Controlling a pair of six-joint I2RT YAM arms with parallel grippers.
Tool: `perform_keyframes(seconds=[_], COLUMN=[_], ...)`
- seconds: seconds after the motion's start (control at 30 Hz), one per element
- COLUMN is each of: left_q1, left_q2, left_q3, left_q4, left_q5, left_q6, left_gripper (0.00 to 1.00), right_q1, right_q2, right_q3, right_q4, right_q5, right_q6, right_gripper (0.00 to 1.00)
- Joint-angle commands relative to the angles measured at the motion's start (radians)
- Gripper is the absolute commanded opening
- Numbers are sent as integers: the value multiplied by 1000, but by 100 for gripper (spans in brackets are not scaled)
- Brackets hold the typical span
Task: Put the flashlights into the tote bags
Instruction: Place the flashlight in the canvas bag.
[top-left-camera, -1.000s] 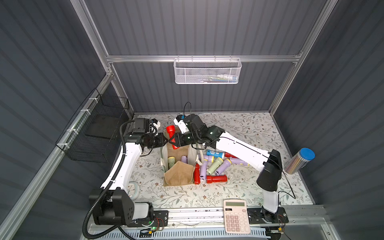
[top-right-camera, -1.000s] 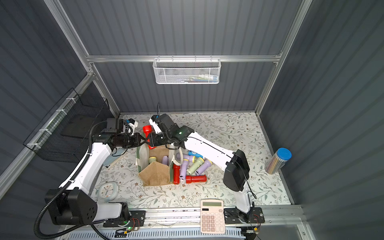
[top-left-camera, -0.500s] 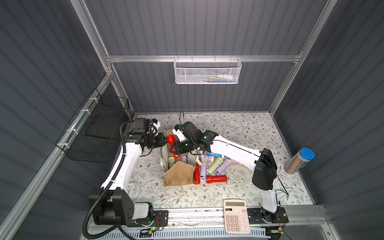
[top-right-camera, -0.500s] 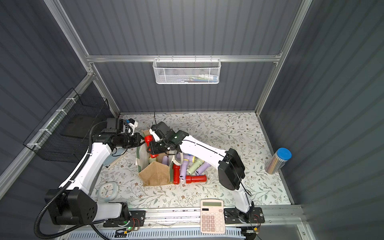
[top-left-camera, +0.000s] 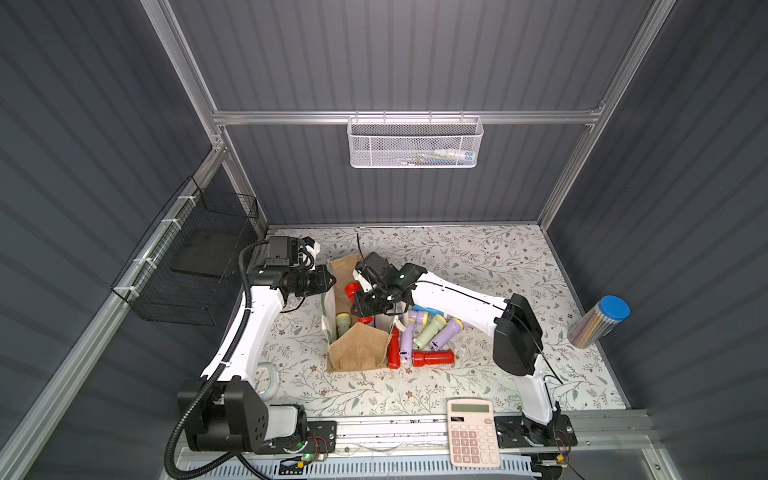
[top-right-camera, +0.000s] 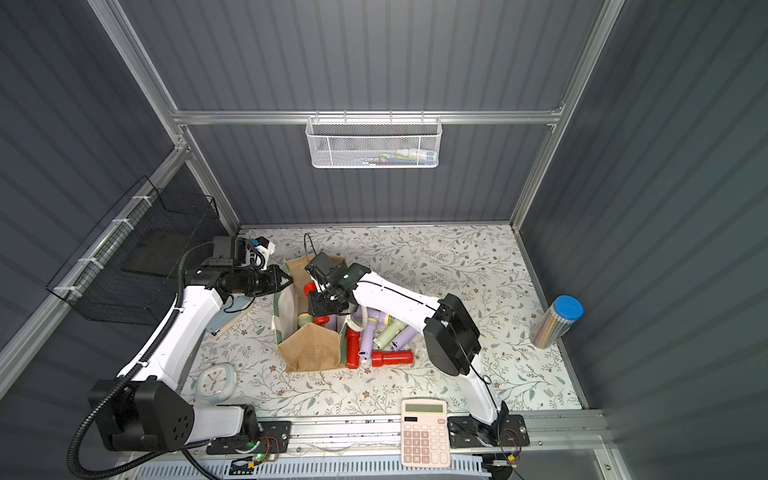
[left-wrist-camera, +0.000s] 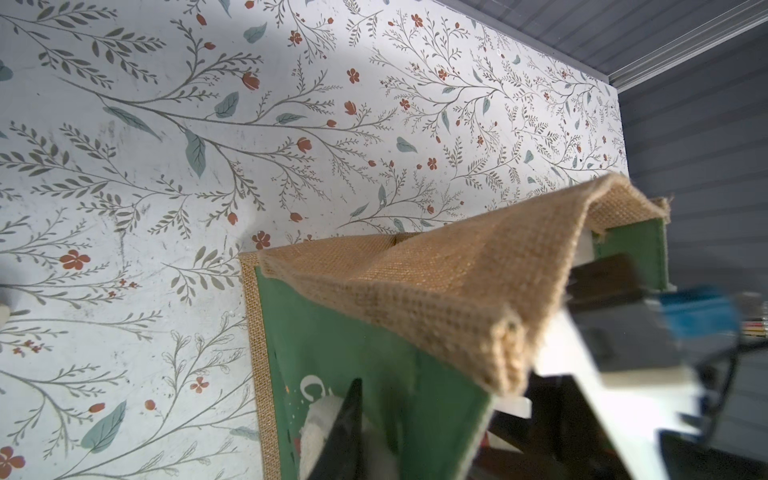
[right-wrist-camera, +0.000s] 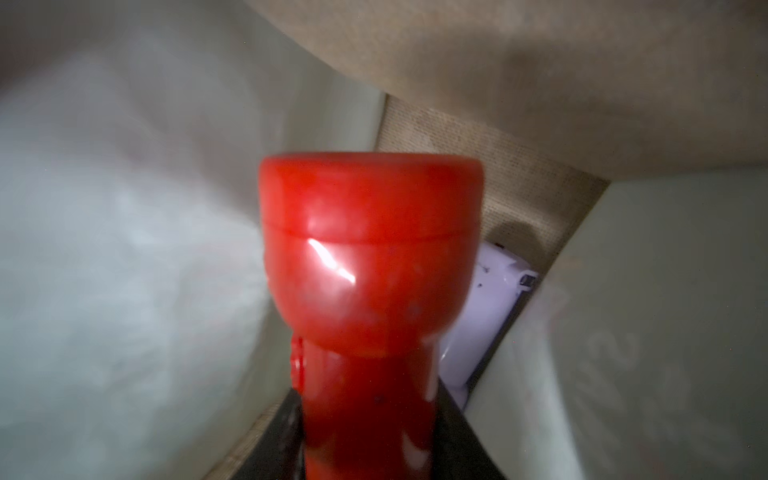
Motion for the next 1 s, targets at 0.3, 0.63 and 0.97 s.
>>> perform_keyframes(seconds=[0.3, 0.63, 0.97], left_q1=[3, 3, 2], left_q2=[-11, -11, -7], left_q3=[-13, -13, -17], left_q4=[8, 8, 8], left_q5=[22, 19, 16], left_q6=[-15, -14, -13], left_gripper=[20, 20, 20], right_q1=[-11, -16, -23], right_q2=[123, 116, 6], right_q3=[68, 43, -11], right_q4=[-131, -105, -3], right_q5=[19, 11, -55], right_q6=[-26, -36, -75], right_gripper=[39, 63, 65])
